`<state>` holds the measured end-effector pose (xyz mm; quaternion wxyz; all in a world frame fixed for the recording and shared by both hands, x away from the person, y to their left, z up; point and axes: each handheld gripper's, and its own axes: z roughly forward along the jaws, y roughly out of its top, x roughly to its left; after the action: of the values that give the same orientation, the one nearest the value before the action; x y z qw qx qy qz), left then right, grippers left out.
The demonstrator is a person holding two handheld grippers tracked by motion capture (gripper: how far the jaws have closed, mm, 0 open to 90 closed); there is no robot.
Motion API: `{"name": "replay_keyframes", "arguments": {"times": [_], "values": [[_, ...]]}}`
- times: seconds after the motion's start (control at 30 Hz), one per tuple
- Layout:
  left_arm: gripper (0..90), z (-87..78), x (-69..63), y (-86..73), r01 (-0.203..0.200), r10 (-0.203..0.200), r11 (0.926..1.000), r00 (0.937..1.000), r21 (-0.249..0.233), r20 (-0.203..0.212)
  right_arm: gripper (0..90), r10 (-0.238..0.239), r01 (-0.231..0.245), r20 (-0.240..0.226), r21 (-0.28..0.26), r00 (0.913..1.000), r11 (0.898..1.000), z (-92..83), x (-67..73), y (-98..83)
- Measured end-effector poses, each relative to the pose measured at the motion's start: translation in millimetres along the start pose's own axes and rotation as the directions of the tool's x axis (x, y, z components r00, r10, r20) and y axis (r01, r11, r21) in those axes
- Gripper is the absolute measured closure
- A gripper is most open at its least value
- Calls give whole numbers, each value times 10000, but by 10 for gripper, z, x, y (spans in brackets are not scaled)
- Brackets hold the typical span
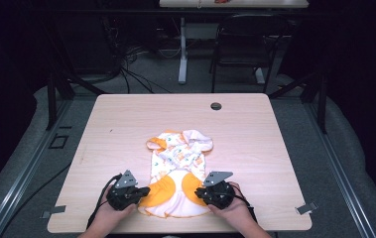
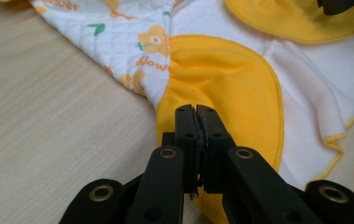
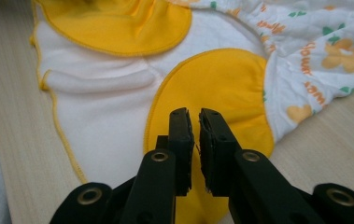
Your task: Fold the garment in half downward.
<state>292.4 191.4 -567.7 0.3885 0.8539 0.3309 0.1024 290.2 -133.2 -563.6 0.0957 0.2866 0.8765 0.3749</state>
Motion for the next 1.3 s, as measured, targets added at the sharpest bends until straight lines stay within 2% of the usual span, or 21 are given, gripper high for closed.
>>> {"name": "replay_keyframes", "arguments": {"times": [0.03, 0.2, 0.27, 0.33, 0.43, 0.47, 0.57, 0.63, 0.7, 0.77, 0.8, 0.83, 0.87, 0.9, 1.03, 1.07, 1.17, 1.2, 1.23, 1.3], "values": [[881, -6, 9, 3, 51, -51, 10000, 10000, -59, -27, 821, -9, 9, 22, -32, 10000, 10000, -16, -17, 5], [893, -25, 97, 12, 134, -136, 9998, 9998, -148, -142, 816, 524, -513, 188, -544, 9984, 9972, -83, -130, -7], [895, -31, 141, 13, 382, -382, 9990, 9993, -240, -26, 845, 633, -616, 301, -571, 9975, 9965, -108, -183, -8], [896, -36, 188, 19, 536, -535, 9983, 9985, -217, 93, 889, 798, -787, 170, -568, 9967, 9953, -121, -235, -7], [898, -7, 233, 39, 824, -820, 9964, 9964, -176, 221, 897, 786, -776, 213, -439, 9967, 9960, -129, -292, 6], [898, 8, 249, 60, 809, -806, 9966, 9965, -156, 225, 897, 724, -716, 266, -304, 9970, 9970, -131, -308, 18], [900, 45, 297, 160, 624, -624, 9980, 9977, 6, 280, 900, 682, -679, 235, -125, 9974, 9976, -103, -356, 61], [900, 84, 351, 253, 348, -348, 9994, 9994, 24, 88, 900, 682, -684, 212, 82, 9974, 9976, -78, -411, 98], [900, 138, 419, 352, 642, -640, 9979, 9977, -79, 201, 900, 605, -615, 382, 261, 9974, 9978, -45, -481, 154], [900, 185, 485, 465, 540, -540, 9985, 9985, -53, 134, 900, 699, -714, 381, 387, 9968, 9967, -8, -570, 225], [900, 185, 485, 465, 540, -540, 9985, 9985, -53, 134, 900, 699, -714, 381, 387, 9968, 9967, -8, -570, 225], [900, 235, 552, 573, 662, -661, 9978, 9978, -80, 98, 900, 799, -818, 399, 485, 9960, 9955, 24, -656, 313], [900, 235, 552, 573, 662, -661, 9978, 9978, -80, 98, 900, 799, -818, 399, 485, 9960, 9955, 24, -656, 313], [900, 296, 619, 678, 691, -691, 9976, 9976, -13, 19, 900, 683, -712, 508, 572, 9964, 9958, 63, -730, 417], [900, 427, 742, 860, 566, -566, 9984, 9983, -7, -106, 900, 669, -711, 617, 678, 9958, 9952, 156, -909, 617], [900, 427, 742, 860, 566, -566, 9984, 9983, -7, -106, 900, 694, -742, 677, 715, 9953, 9947, 183, -956, 659], [900, 572, 822, 987, 557, -549, 9982, 9978, 207, -368, 900, 932, -987, 745, 726, 9928, 9925, 278, -1091, 763], [900, 572, 822, 987, 557, -549, 9982, 9978, 207, -368, 900, 932, -987, 745, 726, 9928, 9925, 278, -1091, 763], [900, 638, 856, 1041, 444, -425, 9983, 9978, 369, -502, 899, 981, -1055, 976, 729, 9904, 9917, 344, -1169, 820], [900, 696, 890, 1086, 404, -386, 9986, 9979, 345, -528, 897, 1068, -1153, 1080, 757, 9884, 9904, 403, -1232, 876]]}}
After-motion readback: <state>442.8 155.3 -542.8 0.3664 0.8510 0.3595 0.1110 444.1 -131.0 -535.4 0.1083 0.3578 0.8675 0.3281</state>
